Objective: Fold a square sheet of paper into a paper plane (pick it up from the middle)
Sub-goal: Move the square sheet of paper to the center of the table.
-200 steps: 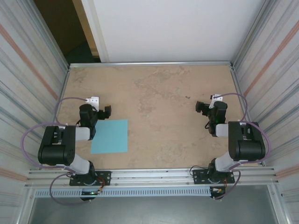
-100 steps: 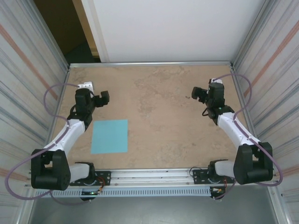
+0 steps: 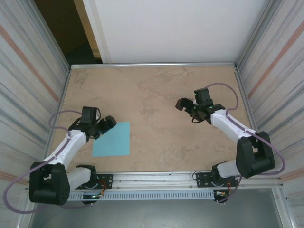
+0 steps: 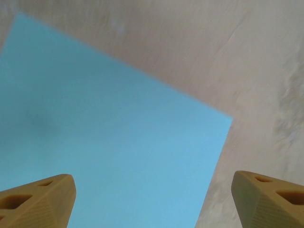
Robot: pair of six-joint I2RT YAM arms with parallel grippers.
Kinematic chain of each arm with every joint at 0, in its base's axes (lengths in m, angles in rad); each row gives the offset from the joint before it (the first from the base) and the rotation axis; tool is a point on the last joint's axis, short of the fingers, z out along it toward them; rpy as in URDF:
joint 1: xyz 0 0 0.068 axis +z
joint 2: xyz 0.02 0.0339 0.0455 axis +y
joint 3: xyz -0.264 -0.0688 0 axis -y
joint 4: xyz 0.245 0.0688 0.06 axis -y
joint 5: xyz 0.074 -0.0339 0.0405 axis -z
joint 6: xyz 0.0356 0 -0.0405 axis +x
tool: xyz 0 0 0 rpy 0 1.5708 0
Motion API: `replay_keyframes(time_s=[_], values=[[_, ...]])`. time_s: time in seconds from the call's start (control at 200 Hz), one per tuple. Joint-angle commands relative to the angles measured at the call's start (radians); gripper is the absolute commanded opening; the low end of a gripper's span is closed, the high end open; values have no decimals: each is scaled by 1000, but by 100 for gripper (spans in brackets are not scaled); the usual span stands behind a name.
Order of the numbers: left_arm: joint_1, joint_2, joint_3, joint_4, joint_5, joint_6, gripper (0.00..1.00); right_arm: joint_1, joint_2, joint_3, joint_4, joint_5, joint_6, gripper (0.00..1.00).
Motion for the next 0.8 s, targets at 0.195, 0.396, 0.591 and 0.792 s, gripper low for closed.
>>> replay_keyframes(time_s=[0.195,0.396,0.591,0.792], values=[[-81,50,-41,-59,7,-72,85,66,98,48,70,-67,97,97],[-145,128,-44,-2,15,-126,84,80,118,47,78,-55,110,97],[-222,227,-28,119,51,-245,80,80,125,38,88,-42,119,97],[-319,427,104,285,95,-374,72,79,121,23,98,-37,130,95]])
